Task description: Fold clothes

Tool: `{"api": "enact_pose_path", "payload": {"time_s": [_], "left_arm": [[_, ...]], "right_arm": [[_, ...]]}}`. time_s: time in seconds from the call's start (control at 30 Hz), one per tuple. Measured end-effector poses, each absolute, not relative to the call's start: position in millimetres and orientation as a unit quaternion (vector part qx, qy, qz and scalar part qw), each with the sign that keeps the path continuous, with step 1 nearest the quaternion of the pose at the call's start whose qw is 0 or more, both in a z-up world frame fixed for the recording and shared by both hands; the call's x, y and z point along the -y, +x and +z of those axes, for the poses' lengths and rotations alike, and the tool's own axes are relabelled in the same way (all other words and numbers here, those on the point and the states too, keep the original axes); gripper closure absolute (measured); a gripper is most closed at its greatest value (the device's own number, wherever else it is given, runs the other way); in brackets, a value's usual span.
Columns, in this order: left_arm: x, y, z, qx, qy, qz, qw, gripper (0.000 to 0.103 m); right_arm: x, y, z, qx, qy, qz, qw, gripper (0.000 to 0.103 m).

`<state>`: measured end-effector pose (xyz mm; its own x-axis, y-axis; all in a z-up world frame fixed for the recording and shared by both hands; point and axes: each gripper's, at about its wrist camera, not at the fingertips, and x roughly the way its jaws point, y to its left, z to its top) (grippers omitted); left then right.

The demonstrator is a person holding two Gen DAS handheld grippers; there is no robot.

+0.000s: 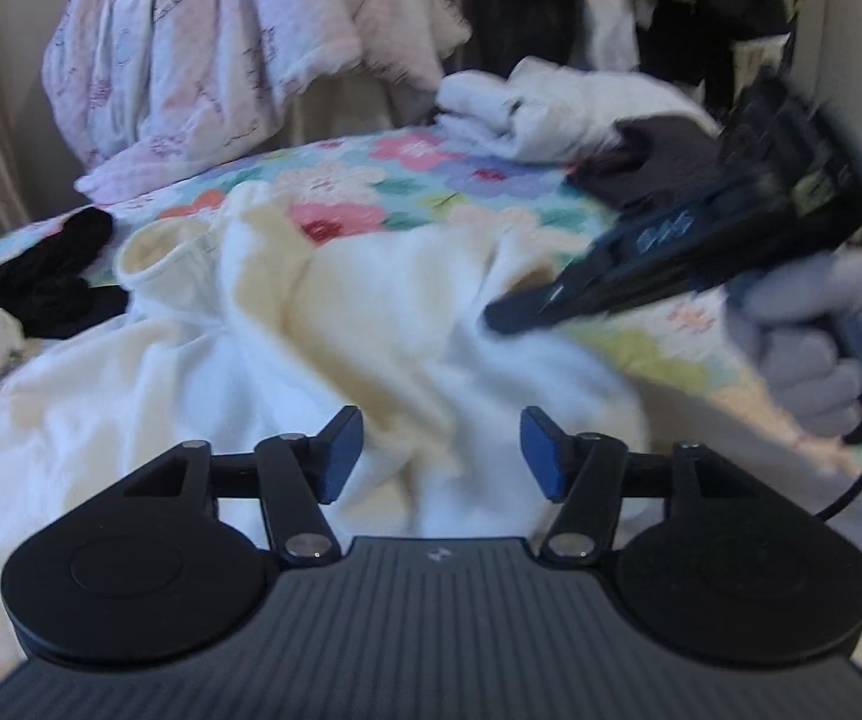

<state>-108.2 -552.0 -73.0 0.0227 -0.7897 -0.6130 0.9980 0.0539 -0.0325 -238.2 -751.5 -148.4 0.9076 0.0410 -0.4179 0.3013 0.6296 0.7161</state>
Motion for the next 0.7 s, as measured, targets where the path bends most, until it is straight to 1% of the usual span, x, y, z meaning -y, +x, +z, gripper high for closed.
{"api": "enact_pose_path", "payload": {"time_s": [0.1,0.13,0.2,0.3,0.33,0.4,0.43,0.47,0.5,0.53,0.57,0.63,0.7], "left_arm": [[555,-109,-70,-0.264,0.161,-0.677,0.667,0.036],[558,-109,-70,-0.272,0.148,-0.680,0.664,0.031],[567,-108,-73,-0.288,0.131,-0.681,0.660,0.029],[586,-112,-88,-0.308,0.158,-0.667,0.660,0.028],[594,-113,-95,-0.318,0.182,-0.651,0.664,0.026],[608,-114,-111,-0.334,0.228,-0.617,0.676,0.026],[611,-113,-117,-0.338,0.240,-0.605,0.680,0.030],[614,-112,-122,-0.342,0.251,-0.594,0.683,0.046],[618,-111,-128,-0.347,0.263,-0.583,0.687,0.053],[617,-110,-126,-0.346,0.259,-0.584,0.687,0.064],[616,-109,-125,-0.345,0.255,-0.586,0.687,0.070],[614,-107,-121,-0.343,0.247,-0.591,0.687,0.076],[612,-105,-118,-0.341,0.239,-0.596,0.687,0.078]], "right_arm": [[747,-239,-153,-0.207,0.435,-0.073,0.874,0.090],[746,-239,-154,-0.210,0.440,-0.076,0.870,0.090],[742,-239,-154,-0.207,0.444,-0.072,0.869,0.090],[740,-240,-152,-0.204,0.443,-0.063,0.871,0.090],[742,-242,-151,-0.201,0.448,-0.056,0.869,0.090],[747,-245,-151,-0.194,0.461,-0.041,0.865,0.090],[750,-246,-152,-0.194,0.466,-0.035,0.863,0.090],[752,-247,-153,-0.195,0.471,-0.031,0.860,0.090],[755,-248,-155,-0.198,0.474,-0.030,0.858,0.090],[758,-251,-157,-0.197,0.478,-0.035,0.855,0.088],[763,-254,-158,-0.196,0.484,-0.045,0.851,0.087],[774,-262,-162,-0.191,0.502,-0.065,0.841,0.080],[784,-269,-169,-0.183,0.529,-0.084,0.824,0.054]]}}
